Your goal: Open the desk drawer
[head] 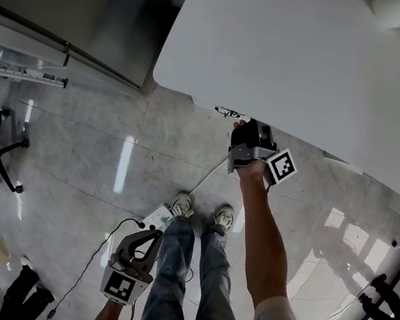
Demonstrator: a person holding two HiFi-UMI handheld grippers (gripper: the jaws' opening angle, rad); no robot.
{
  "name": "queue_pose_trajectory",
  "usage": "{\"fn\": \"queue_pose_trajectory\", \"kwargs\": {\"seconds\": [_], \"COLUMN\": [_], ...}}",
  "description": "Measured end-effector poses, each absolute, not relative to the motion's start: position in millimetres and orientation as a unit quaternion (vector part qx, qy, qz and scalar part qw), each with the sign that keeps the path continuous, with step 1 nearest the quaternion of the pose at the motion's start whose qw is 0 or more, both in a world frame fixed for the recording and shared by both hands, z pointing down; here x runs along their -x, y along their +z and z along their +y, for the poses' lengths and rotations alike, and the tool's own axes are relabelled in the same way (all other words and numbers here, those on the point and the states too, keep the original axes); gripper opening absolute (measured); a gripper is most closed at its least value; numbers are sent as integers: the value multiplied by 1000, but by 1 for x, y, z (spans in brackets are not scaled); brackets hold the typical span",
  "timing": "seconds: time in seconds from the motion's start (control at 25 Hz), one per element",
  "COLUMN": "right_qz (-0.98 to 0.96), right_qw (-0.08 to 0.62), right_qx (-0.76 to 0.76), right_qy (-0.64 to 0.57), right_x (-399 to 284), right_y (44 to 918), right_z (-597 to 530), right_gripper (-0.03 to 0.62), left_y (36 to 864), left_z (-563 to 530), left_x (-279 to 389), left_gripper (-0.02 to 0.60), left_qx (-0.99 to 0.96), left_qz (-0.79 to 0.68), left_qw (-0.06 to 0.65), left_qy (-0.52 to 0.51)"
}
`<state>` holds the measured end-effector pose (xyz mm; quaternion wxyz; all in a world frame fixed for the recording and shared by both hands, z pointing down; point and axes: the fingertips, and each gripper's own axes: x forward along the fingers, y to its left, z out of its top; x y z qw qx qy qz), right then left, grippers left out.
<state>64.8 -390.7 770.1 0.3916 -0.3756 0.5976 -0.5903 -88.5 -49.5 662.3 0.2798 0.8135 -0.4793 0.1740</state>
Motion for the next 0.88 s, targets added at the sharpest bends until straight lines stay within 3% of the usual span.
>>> {"fn": "queue_pose_trajectory", "kwargs": {"seconds": [0.04,0.08,0.12,0.88], "right_qz": [598,598,599,594], "right_qw": [393,393,392,388], "right_qx": [377,378,379,382], "right_qy": [-589,-587,-586,-592], "right_x": [-65,-65,-66,-64], "right_y": [769,770,771,768], "right_z": [-391,-390,-389,-384], "right_gripper": [142,56,46,41], "left_y": [663,664,664,667], "left_z": [-50,-50,-49,-38], "left_x": [90,90,91,86], "left_gripper": [12,12,12,12], "left_qx": [-812,-811,-810,-809], "left_qz": [-481,-482,-483,-487], "left_qw": [281,282,285,282], "left_qy": [173,173,173,170]}}
